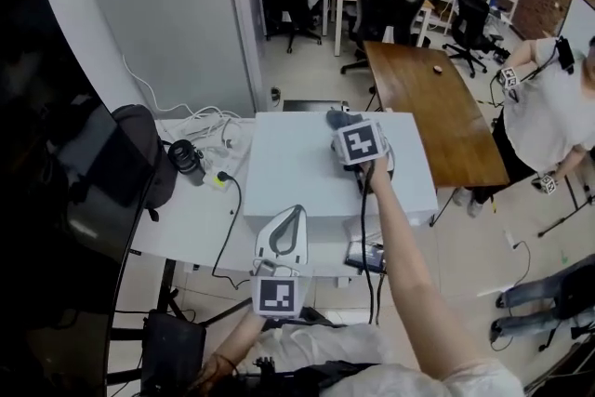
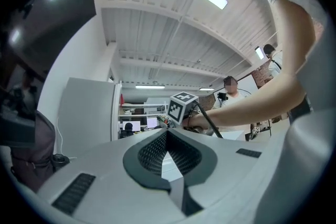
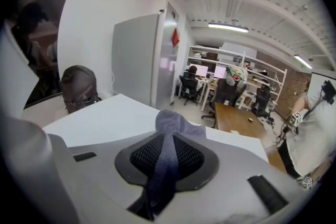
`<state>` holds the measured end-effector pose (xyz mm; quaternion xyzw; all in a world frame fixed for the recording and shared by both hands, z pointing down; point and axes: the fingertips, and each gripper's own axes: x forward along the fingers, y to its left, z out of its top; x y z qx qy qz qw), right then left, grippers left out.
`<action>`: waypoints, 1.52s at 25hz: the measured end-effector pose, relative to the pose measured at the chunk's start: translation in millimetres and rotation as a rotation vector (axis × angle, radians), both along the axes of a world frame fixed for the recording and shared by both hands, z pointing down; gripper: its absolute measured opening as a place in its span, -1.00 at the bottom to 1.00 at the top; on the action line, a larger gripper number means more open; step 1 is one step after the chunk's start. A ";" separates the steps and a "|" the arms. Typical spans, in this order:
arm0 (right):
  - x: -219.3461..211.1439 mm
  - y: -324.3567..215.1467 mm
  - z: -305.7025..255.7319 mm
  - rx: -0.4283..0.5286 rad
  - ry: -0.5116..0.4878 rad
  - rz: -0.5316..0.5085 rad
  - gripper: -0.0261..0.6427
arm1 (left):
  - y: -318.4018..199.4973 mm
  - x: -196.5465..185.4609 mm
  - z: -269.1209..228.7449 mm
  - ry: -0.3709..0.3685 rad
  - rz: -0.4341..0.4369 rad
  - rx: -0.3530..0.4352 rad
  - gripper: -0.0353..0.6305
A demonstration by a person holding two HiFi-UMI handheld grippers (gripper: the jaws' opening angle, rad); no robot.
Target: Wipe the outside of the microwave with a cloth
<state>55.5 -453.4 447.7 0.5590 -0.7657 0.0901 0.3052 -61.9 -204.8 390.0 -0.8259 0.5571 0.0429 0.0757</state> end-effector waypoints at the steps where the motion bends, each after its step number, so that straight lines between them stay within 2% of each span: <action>1: 26.7 -0.6 0.4 -0.001 0.007 0.040 -0.70 | 1.0 4.6 0.8 0.000 0.008 -0.003 -0.89; 3: 75.7 -1.3 -1.1 0.003 0.015 0.110 -0.70 | 2.2 13.0 3.0 0.003 0.022 -0.014 -0.89; 5: 107.1 4.1 6.0 -0.037 -0.028 0.152 -0.70 | 2.4 19.4 5.2 0.009 0.031 -0.024 -0.89; 8: 125.7 12.1 16.9 -0.091 -0.101 0.169 -0.70 | 1.4 25.5 6.4 0.001 0.038 -0.018 -0.89; 13: 143.4 17.8 4.5 -0.037 -0.066 0.212 -0.70 | 4.7 30.6 3.3 -0.008 0.029 0.003 -0.89; 14: 139.3 20.7 0.5 -0.024 -0.084 0.204 -0.70 | 5.3 29.2 3.3 -0.005 0.022 0.000 -0.89; 16: 113.1 27.5 -12.8 0.013 -0.154 0.149 -0.70 | 5.3 23.2 4.1 0.011 0.003 -0.010 -0.89; 19: 48.1 46.0 -39.6 0.068 -0.253 0.023 -0.70 | 8.1 12.3 7.4 0.007 -0.036 -0.012 -0.89; 22: -21.8 68.9 -53.8 0.083 -0.312 -0.115 -0.70 | 13.3 -0.9 13.9 -0.001 -0.093 -0.036 -0.89; 26: -122.0 98.0 -52.7 0.048 -0.337 -0.286 -0.70 | 21.0 -27.0 15.6 -0.004 -0.166 -0.039 -0.89; 29: -177.3 116.8 -36.2 0.003 -0.285 -0.378 -0.70 | 29.7 -43.3 16.3 0.001 -0.207 -0.043 -0.89; 33: -201.0 128.3 -4.7 -0.055 -0.167 -0.405 -0.70 | 39.2 -61.8 20.8 0.013 -0.256 -0.059 -0.89; 35: -191.9 128.4 6.3 -0.059 -0.124 -0.383 -0.70 | 42.7 -66.0 22.9 0.013 -0.266 -0.066 -0.89; 38: -165.1 124.3 5.8 -0.050 -0.126 -0.329 -0.70 | 43.7 -62.4 22.0 0.014 -0.251 -0.067 -0.89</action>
